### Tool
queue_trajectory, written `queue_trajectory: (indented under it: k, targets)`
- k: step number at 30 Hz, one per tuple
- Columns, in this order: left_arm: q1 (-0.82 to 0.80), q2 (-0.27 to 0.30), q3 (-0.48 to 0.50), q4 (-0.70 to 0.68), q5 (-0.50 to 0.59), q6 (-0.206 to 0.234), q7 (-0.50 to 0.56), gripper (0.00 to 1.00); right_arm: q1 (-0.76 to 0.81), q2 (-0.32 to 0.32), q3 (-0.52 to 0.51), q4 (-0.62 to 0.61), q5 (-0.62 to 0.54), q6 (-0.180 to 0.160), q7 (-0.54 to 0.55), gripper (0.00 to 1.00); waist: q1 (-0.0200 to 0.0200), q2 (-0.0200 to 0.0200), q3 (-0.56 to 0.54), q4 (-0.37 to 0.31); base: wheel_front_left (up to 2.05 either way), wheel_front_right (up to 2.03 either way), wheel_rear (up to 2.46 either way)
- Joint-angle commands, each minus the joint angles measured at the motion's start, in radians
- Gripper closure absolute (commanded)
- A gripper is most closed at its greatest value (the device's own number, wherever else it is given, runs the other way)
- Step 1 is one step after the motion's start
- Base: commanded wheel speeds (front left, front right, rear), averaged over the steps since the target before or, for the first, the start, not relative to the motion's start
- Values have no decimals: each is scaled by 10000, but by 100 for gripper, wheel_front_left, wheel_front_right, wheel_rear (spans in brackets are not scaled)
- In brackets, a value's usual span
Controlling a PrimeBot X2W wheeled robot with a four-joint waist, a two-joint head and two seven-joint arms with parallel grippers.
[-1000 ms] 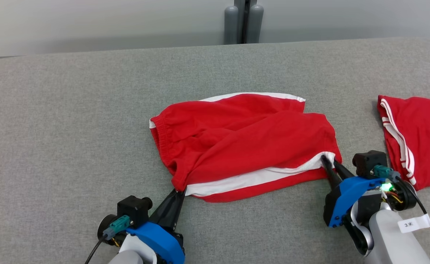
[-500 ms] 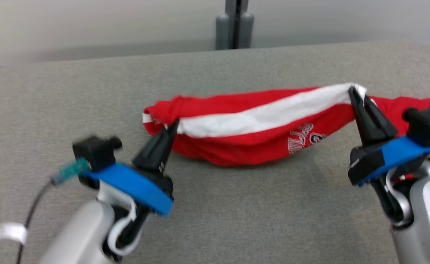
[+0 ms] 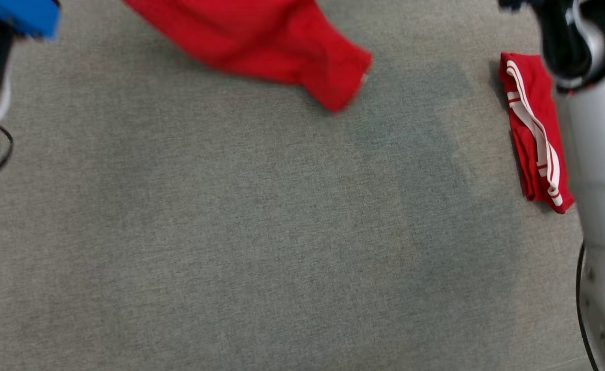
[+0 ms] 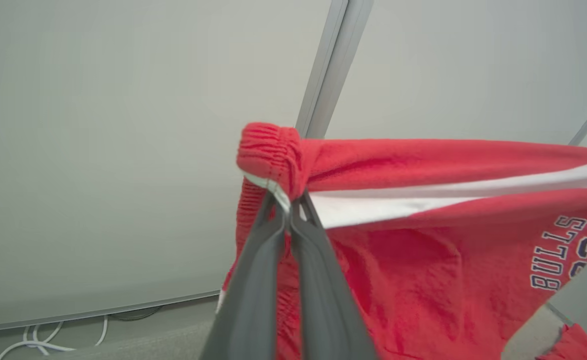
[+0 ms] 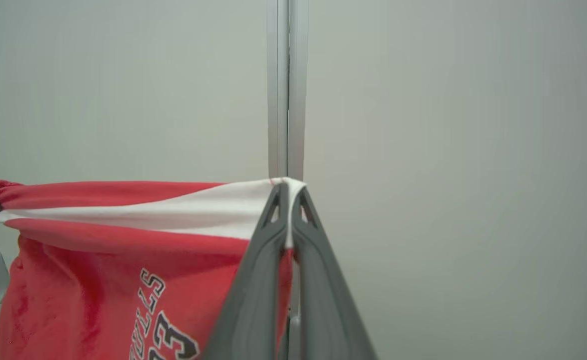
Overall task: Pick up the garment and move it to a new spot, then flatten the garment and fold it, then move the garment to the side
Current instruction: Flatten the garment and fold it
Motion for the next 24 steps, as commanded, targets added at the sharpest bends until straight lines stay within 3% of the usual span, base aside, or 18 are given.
queue_trajectory:
  k: [1,7,13,16,19,24]
  targets:
    - [-303,62,175,121,96,76,-196,100,-379,-98,-102,162,-88,-16,-307,100,-5,0,64,-14,0,0,0]
    - [-1338,-548,663,933,24,-186,-1802,100,-1716,63,-299,1059,-580,-18,-1632,100,-5,0,150,-21,0,0,0]
    - [-205,-1065,173,1727,112,-740,-2753,100,-623,-418,936,1506,-555,-13,-1711,100,-5,0,-29,269,0,0,0]
    - [980,-1373,-128,2177,15,-941,-3172,100,336,-609,1758,1925,-142,-9,-1245,100,-5,0,-270,402,0,0,0]
    - [2446,-1784,-509,2723,-264,-1107,-3265,100,1537,-862,2183,2327,718,-9,-84,100,-5,0,-601,586,0,0,0]
    - [4633,-2083,-1095,3136,-724,-1276,-2821,100,3614,-1745,2564,1624,1924,-7,1576,100,-5,0,-1273,926,0,0,0]
